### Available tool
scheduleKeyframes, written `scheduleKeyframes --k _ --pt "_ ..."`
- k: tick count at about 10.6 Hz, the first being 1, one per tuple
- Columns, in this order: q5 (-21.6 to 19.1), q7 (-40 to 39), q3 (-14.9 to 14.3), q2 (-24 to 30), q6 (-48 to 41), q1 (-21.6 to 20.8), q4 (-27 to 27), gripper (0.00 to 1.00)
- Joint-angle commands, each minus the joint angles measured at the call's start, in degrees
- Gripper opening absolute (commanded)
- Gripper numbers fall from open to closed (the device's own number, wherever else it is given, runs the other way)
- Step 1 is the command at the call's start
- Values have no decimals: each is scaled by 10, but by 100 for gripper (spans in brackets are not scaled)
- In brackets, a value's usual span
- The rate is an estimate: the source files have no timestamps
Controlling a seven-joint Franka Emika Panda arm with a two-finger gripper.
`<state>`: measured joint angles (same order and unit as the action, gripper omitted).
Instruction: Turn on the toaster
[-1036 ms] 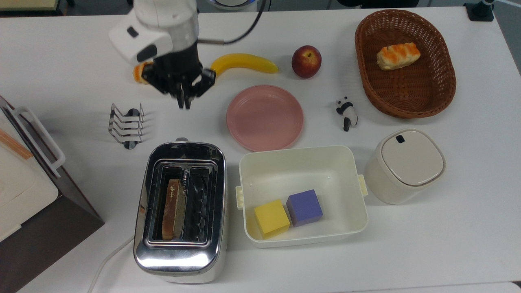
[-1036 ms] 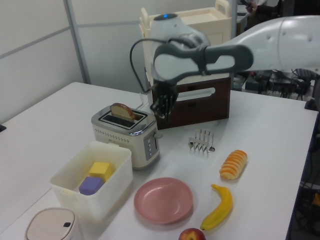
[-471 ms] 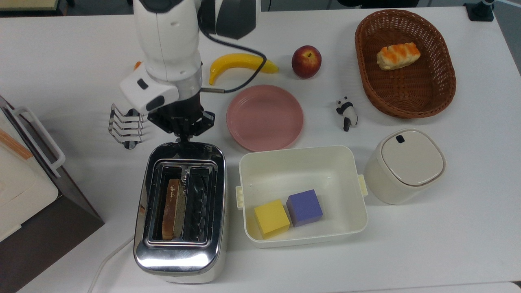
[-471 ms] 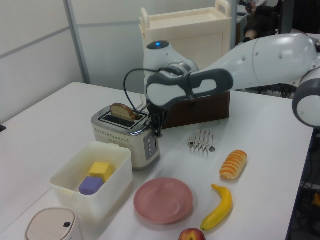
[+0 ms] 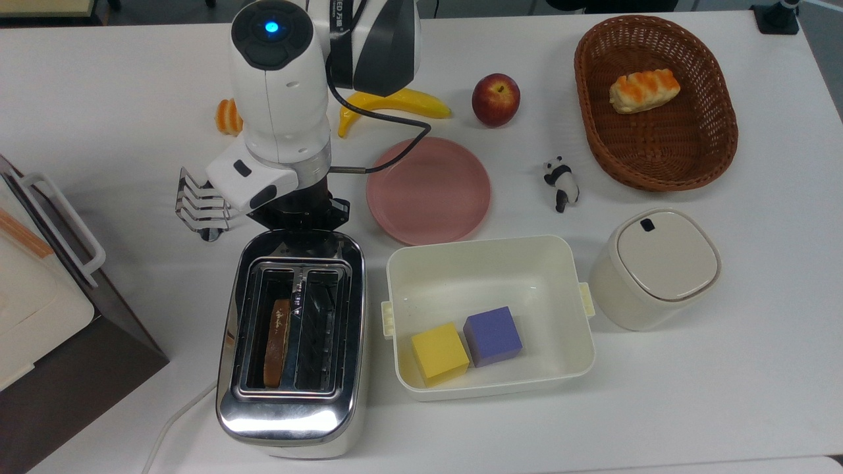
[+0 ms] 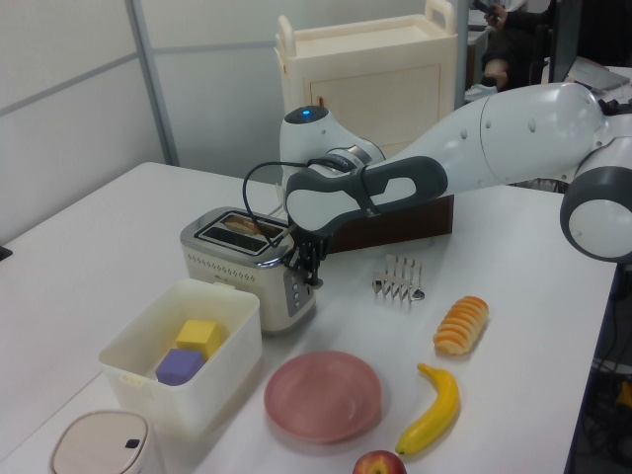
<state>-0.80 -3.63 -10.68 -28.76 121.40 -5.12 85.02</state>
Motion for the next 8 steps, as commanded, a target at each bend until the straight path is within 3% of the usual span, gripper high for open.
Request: scheduleKeyframes --k 1,4,8 --pt "11 -16 -4 -2 14 1 24 0" --pt "11 -21 -5 17 5 5 18 0" --pt "6 -49 -4 114 -112 8 16 0"
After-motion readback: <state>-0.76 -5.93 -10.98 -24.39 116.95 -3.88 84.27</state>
